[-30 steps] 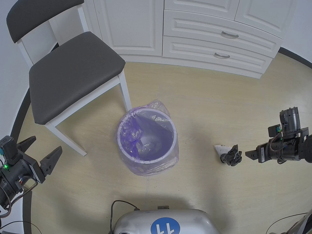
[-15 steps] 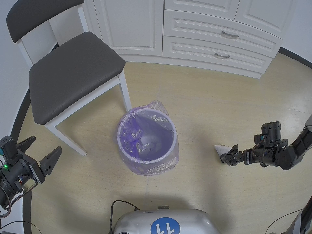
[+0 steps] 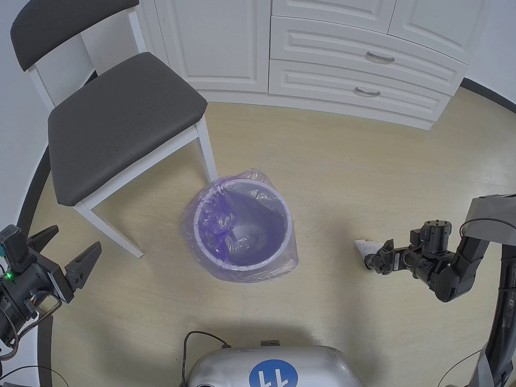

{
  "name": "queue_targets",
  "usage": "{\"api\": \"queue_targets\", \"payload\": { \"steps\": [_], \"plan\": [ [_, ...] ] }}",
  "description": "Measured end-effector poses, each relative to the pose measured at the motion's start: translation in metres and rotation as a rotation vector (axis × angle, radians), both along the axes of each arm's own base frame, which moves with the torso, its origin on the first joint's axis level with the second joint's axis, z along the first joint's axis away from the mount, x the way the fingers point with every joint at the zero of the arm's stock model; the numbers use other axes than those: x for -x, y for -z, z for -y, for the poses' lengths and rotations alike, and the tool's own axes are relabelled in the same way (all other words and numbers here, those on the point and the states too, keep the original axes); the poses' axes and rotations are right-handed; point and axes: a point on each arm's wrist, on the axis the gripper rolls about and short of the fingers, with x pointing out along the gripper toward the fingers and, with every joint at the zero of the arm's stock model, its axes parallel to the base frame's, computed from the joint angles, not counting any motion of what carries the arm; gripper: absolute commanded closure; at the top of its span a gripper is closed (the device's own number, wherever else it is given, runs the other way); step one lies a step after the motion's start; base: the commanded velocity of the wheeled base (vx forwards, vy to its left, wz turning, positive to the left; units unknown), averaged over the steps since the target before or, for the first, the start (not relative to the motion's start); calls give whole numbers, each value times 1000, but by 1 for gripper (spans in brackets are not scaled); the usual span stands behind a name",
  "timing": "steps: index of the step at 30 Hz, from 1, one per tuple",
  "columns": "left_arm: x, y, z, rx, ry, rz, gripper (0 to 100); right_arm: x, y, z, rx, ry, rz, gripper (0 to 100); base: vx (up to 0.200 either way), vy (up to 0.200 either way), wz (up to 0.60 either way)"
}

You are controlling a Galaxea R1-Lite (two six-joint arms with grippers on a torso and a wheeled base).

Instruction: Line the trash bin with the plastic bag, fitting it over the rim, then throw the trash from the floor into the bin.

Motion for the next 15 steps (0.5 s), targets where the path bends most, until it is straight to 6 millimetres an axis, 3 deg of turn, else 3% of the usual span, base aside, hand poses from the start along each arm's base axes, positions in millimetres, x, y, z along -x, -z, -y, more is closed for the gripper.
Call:
{"api": "queue_targets", "payload": {
  "steps": [15],
  "plan": [
    [1, 2, 0, -1, 1, -3, 0, -16, 42, -1, -19, 10, 61, 0, 0, 0, 0]
  ]
}}
